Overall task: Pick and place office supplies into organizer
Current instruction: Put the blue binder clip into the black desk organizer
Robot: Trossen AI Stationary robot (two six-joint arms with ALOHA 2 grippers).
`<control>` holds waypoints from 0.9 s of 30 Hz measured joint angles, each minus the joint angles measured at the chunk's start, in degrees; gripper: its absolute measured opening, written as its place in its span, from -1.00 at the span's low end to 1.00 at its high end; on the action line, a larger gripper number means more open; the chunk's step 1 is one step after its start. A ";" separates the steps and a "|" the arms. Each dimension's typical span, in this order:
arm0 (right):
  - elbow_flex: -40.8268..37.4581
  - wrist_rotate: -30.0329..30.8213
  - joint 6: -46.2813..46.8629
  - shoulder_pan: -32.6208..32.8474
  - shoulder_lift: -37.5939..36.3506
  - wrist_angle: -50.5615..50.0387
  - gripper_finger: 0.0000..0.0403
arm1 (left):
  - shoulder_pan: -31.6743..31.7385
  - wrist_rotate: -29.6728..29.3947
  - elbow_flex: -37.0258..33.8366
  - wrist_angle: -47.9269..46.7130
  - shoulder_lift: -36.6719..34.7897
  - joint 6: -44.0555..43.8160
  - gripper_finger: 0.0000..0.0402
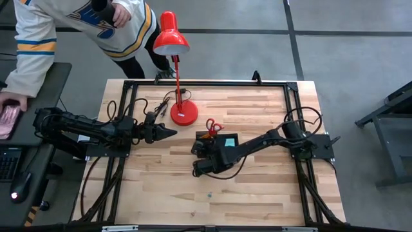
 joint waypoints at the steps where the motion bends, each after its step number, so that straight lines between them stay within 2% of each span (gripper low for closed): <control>1: 0.00 -1.14 -1.26 -0.29 0.00 0.00 -0.98 | 0.00 0.02 0.00 0.00 0.00 0.00 -0.56; 5: 0.00 -2.06 -5.83 -0.67 0.00 1.50 -0.99 | 0.00 0.02 0.00 0.00 0.00 -0.15 -0.56; 8: 0.02 -3.32 -13.37 0.23 -0.27 4.17 -0.99 | 0.00 0.02 0.02 0.02 0.00 -0.11 -0.56; 13: 0.07 -13.07 -21.65 2.93 -0.37 5.72 -0.99 | 0.00 0.00 0.02 -0.18 0.00 -0.02 -0.56; 19: 0.07 -25.94 -24.06 7.21 -0.37 7.96 -1.00 | 0.00 -0.02 0.02 -0.04 0.00 1.45 -0.56; 27: 0.07 -31.34 -31.72 11.53 -2.49 9.93 -0.99 | 0.00 -1.24 0.04 -0.55 0.00 1.79 -0.56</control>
